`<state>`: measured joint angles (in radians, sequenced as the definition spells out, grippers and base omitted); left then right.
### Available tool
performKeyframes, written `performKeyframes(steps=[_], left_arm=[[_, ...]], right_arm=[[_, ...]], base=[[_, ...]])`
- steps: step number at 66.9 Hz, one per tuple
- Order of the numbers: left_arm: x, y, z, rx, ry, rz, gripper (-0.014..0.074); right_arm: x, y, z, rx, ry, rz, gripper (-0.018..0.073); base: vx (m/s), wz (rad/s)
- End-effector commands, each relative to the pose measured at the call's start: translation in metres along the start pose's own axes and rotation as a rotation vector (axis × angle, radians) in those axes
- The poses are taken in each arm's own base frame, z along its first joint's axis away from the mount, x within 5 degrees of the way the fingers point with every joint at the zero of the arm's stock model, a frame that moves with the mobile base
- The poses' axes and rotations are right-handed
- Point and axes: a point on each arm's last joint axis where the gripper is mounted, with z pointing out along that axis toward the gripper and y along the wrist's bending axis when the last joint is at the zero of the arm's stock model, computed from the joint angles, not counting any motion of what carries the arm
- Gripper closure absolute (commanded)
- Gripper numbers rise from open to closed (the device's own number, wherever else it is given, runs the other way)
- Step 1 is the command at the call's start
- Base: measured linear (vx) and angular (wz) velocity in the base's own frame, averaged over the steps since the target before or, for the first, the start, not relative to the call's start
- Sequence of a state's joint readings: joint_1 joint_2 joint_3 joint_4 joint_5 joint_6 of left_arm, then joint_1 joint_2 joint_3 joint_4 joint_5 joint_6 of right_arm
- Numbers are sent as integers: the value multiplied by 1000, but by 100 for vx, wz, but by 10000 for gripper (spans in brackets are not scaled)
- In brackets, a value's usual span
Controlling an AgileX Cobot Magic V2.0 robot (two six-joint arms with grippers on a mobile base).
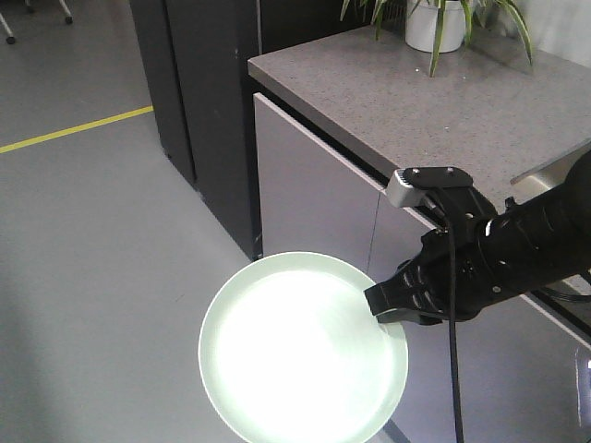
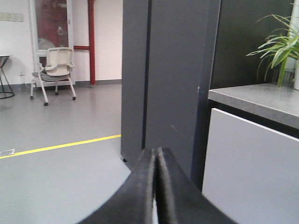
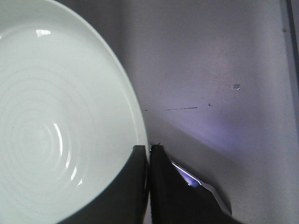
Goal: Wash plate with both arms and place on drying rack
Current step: 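Hold the plate in the right gripper while turning toward the sink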
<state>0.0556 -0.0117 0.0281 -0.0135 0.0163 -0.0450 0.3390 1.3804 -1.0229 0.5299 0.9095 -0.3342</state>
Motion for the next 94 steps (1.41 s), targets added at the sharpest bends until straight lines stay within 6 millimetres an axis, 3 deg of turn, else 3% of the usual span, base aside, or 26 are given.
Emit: performKeyframes(steps=[1, 94], left_arm=[[-17, -1, -3, 8, -116, 0, 603], [-17, -1, -3, 8, -116, 0, 603]], right_arm=[[-8, 7, -15, -18, -84, -7, 561], [-8, 7, -15, -17, -87, -8, 561]], base=[[11, -20], [13, -14]])
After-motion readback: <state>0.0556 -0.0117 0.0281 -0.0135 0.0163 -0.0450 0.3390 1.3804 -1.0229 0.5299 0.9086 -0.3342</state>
